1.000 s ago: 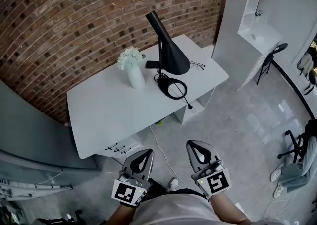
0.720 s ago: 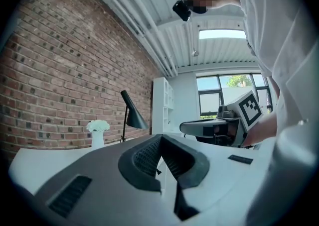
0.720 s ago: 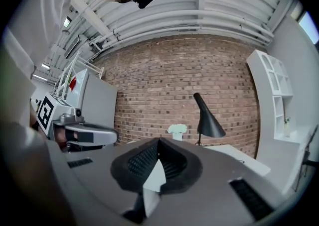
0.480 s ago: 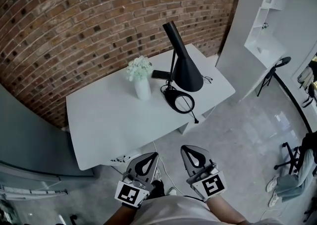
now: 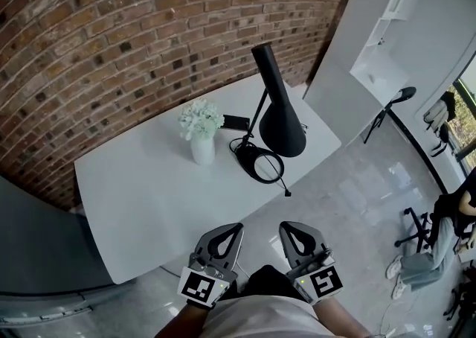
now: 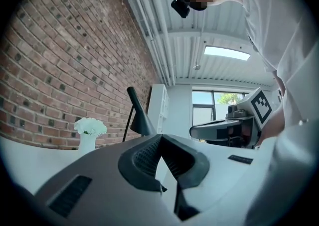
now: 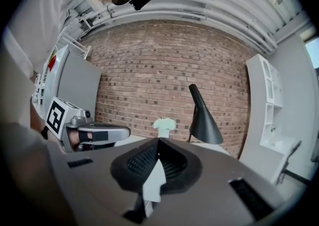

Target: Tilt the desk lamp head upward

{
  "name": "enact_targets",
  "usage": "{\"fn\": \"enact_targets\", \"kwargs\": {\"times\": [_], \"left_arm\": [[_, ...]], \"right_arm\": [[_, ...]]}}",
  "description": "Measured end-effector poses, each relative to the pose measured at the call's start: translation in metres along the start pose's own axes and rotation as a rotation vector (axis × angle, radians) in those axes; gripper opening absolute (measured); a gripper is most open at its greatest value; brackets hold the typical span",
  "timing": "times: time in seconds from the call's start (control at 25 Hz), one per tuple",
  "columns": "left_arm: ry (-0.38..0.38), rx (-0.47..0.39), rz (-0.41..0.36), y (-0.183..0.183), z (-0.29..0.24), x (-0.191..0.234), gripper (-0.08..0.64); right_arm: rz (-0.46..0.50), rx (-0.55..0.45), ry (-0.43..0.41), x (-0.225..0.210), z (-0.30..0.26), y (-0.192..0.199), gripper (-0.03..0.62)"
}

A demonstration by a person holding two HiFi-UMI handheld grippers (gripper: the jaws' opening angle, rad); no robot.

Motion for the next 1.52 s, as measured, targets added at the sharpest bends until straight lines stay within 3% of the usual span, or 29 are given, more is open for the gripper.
{"fn": "enact_targets", "kwargs": {"times": [0.32,0.6,0.88,1.04,1.32,1.52], "left_arm": [[0.014,-0.003,0.003,0.01,-0.022,0.024,0.003],[-0.029,0.006,-0.034,0.019,-0.06,0.01,0.005],[-0.194,0.022,-0.181,0.036,-0.105,-0.004,0.003],[-0.284,0.029,-0.226,0.042,-0.12,-0.022,0.005],[-0.468,0.073,-0.301,0.054,-0.106,-0.038,0.005],[-0.549,0.072,-0.339,0.065,-0.099,-0.047,0.003]], "right_arm": [[0.064,0.001,0.043,-0.029,-0.02,-0.004,0.015],[0.015,-0.053,0.03,-0.081,-0.028,0.005,0.015],[0.001,-0.08,-0.094,-0.157,-0.037,0.03,0.015],[-0.023,-0.071,-0.183,-0.191,-0.044,0.054,0.015],[-0.007,-0.083,-0.309,-0.216,-0.073,0.099,0.015],[-0.034,-0.122,-0.339,-0.225,-0.091,0.125,0.015]]}}
Point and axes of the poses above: the fingertips, and each gripper's own axes: z backward along the fingers, x to its left, y out of its underside, the point moved 10 cm from there along z, backward along the fingers, and after that the axes turned 14 degrees about -x, right-handed, at the moved point
